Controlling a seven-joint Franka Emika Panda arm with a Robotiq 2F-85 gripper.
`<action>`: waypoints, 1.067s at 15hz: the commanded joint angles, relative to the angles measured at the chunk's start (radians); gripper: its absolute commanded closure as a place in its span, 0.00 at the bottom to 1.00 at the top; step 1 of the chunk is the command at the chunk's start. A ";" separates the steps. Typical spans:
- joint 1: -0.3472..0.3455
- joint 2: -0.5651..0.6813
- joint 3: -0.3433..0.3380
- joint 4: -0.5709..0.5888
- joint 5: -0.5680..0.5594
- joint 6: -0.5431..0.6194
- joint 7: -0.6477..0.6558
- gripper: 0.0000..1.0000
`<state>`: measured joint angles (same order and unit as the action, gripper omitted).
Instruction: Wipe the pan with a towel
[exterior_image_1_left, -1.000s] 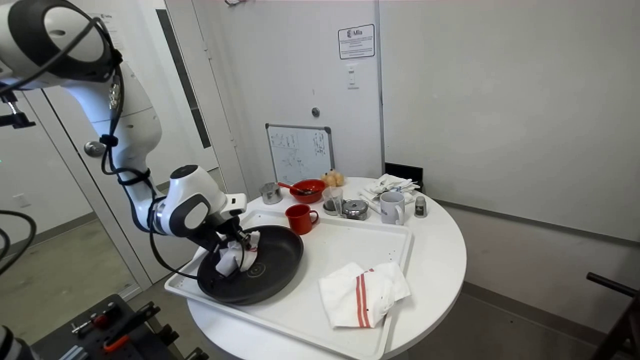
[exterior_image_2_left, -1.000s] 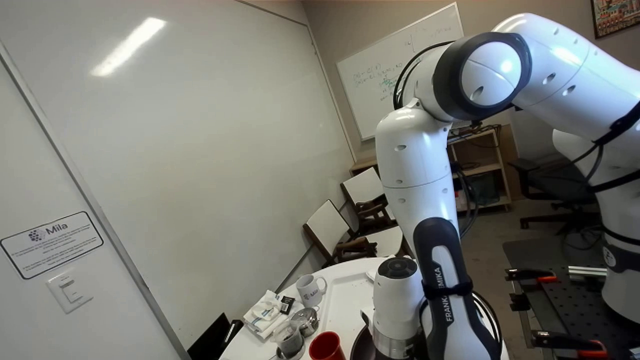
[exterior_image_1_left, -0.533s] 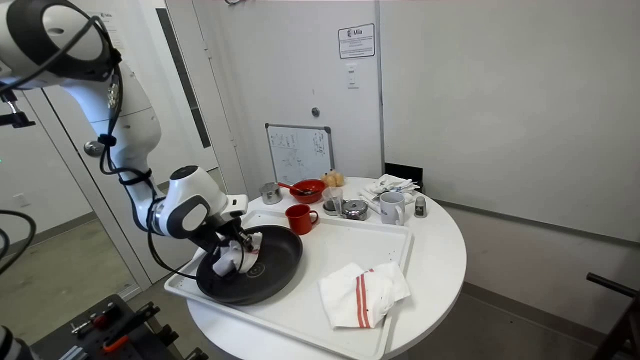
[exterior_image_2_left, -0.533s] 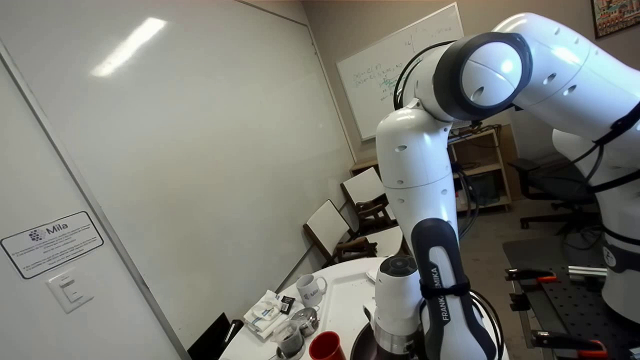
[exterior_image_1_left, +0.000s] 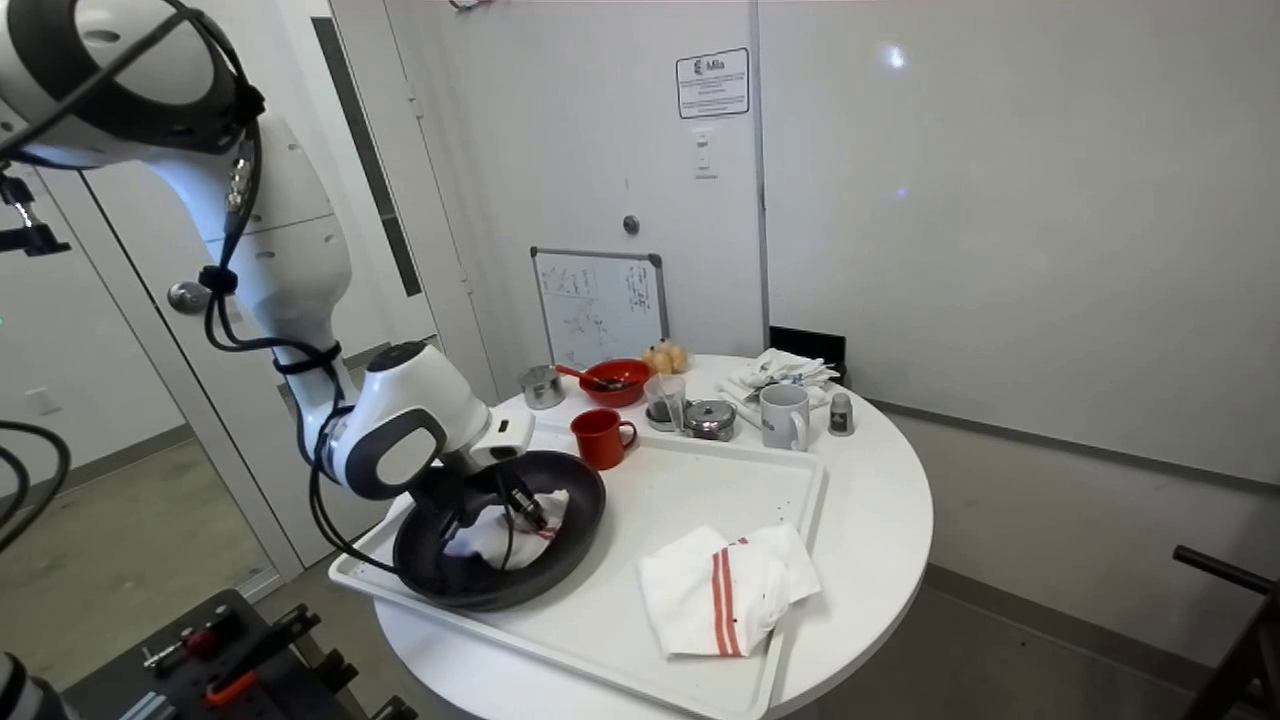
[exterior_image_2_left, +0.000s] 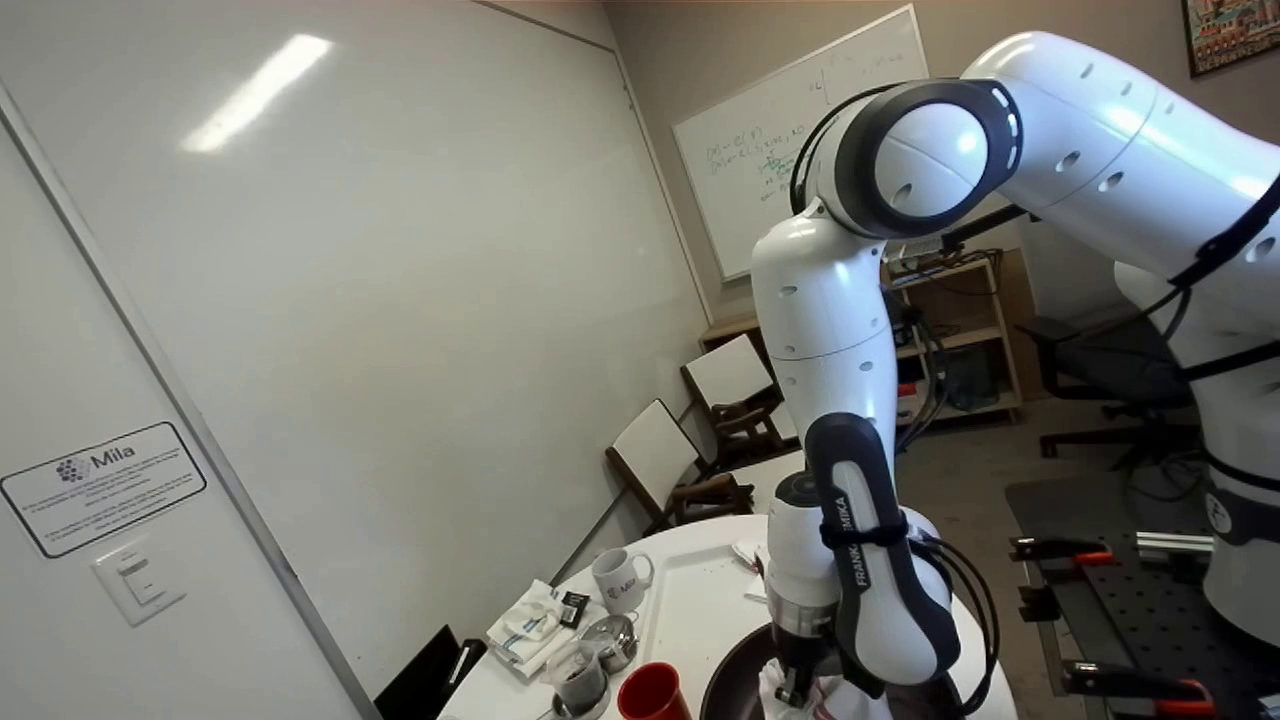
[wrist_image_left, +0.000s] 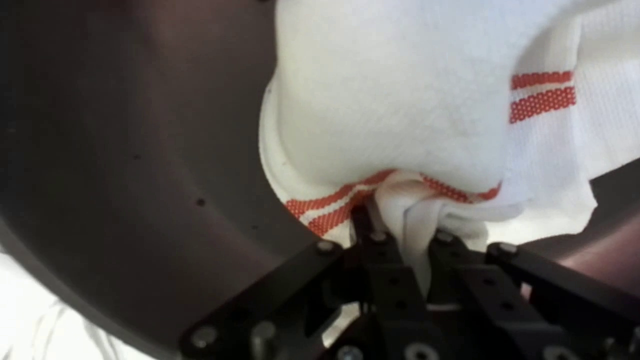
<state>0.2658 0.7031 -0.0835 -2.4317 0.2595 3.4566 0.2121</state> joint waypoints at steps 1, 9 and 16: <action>-0.030 -0.022 -0.024 -0.055 0.042 -0.001 0.000 0.97; 0.063 -0.059 -0.068 -0.173 0.120 0.000 -0.002 0.97; 0.241 -0.097 -0.091 -0.258 0.208 0.000 -0.006 0.97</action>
<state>0.4258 0.6326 -0.1572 -2.6431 0.4254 3.4566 0.2120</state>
